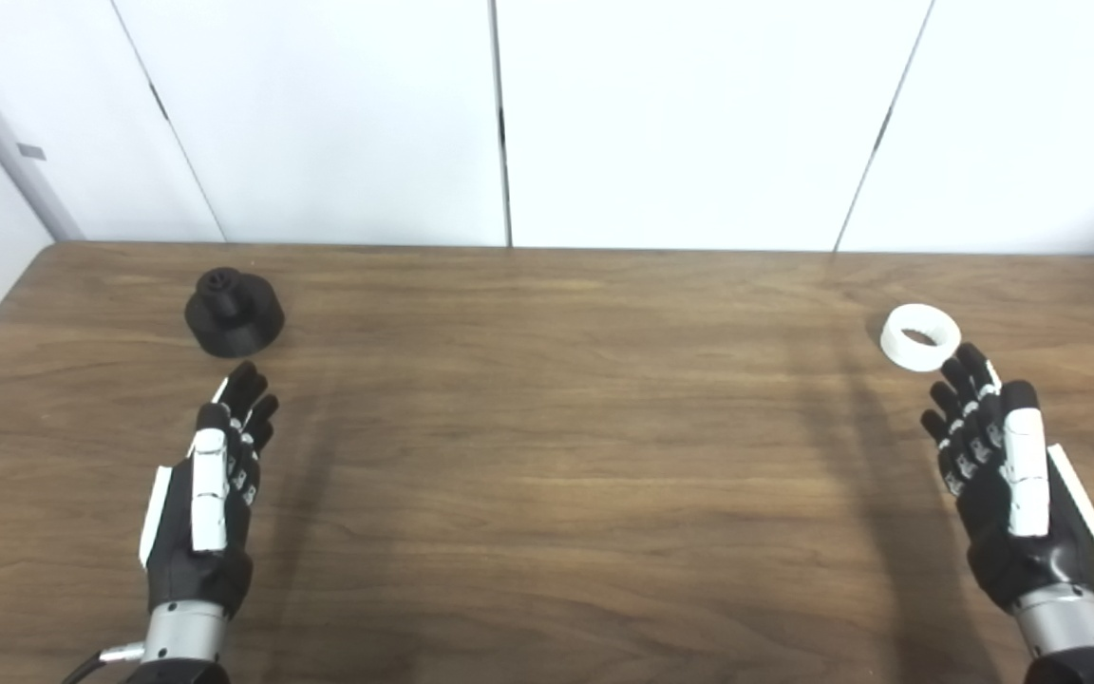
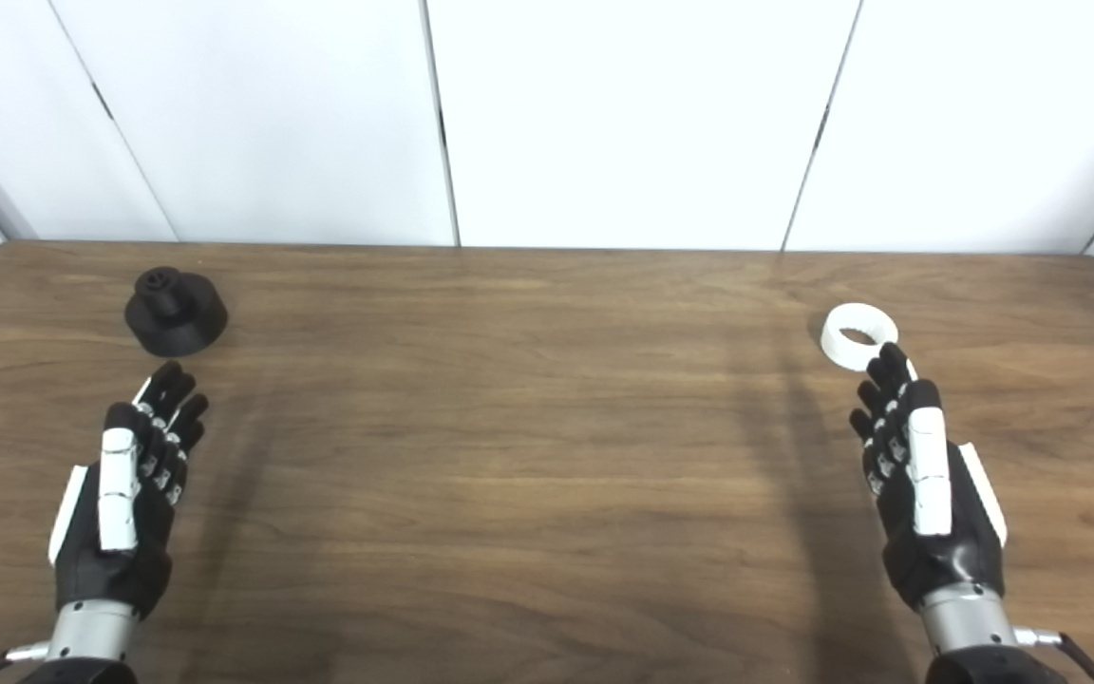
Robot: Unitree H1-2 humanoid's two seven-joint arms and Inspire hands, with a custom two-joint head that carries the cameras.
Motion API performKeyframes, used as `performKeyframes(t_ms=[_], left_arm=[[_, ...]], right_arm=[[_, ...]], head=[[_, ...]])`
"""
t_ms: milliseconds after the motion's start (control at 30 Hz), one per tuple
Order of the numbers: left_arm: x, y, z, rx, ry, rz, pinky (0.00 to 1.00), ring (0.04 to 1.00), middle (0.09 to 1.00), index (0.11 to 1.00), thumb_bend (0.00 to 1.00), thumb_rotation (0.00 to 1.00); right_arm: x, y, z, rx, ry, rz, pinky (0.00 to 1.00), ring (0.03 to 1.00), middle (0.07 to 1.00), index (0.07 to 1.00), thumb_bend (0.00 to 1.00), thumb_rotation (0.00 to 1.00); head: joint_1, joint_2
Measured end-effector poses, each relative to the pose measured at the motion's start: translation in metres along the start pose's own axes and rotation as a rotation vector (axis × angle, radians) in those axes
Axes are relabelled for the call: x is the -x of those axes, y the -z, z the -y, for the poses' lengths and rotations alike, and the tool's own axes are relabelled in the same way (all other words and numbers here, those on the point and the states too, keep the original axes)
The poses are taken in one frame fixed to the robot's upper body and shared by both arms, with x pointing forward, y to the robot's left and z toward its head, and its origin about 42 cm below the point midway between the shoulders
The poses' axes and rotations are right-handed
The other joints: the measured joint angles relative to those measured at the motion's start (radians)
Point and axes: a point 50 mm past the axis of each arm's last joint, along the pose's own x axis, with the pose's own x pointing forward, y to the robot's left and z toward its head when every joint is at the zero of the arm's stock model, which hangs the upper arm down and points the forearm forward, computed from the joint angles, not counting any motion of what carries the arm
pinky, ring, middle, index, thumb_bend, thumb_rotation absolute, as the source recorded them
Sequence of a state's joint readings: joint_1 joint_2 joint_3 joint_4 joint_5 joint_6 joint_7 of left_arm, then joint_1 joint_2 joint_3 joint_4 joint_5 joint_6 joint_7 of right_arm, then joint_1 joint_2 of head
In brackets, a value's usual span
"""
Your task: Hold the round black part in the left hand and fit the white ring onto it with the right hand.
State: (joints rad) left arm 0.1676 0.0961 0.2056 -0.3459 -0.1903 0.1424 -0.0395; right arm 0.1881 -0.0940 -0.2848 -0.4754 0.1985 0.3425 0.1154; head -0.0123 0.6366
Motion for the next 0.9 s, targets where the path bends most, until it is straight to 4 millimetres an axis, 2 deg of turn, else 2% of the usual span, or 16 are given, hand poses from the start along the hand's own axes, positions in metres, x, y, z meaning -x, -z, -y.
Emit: performKeyframes(t_ms=[500,667,733,800,833,900], left_arm=[[0.000,0.000,0.000,-0.040,-0.010,-0.003,0.98,0.947,0.955,0.940,0.51,0.94],[0.000,0.001,0.002,-0.035,-0.002,-0.004,0.99,0.961,0.969,0.953,0.50,0.94],[0.000,0.001,0.004,-0.034,0.001,-0.005,0.99,0.948,0.957,0.940,0.52,0.92],[0.000,0.002,0.007,-0.034,0.003,-0.007,0.98,0.944,0.952,0.937,0.53,0.91],[0.001,0.002,0.008,-0.034,0.003,-0.007,0.98,0.943,0.949,0.937,0.54,0.90],[0.001,0.003,0.010,-0.033,0.001,-0.009,0.98,0.939,0.943,0.935,0.55,0.88]], right_arm=[[0.000,0.000,0.000,0.008,0.002,-0.001,1.00,1.000,1.000,1.000,0.54,1.00],[0.000,0.000,0.001,0.001,0.001,0.000,1.00,1.000,1.000,1.000,0.52,1.00],[0.000,0.000,0.002,-0.006,-0.004,0.001,1.00,1.000,1.000,1.000,0.53,1.00],[0.000,0.001,0.002,-0.006,-0.009,0.000,1.00,1.000,1.000,1.000,0.54,1.00],[0.000,0.001,0.003,-0.006,-0.012,-0.002,1.00,1.000,1.000,1.000,0.55,1.00],[0.000,0.004,0.004,-0.005,-0.019,-0.009,1.00,1.000,1.000,1.000,0.56,1.00]], head=[[0.023,-0.003],[0.081,-0.017],[0.124,-0.034],[0.135,-0.038],[0.178,-0.060],[0.207,-0.077]])
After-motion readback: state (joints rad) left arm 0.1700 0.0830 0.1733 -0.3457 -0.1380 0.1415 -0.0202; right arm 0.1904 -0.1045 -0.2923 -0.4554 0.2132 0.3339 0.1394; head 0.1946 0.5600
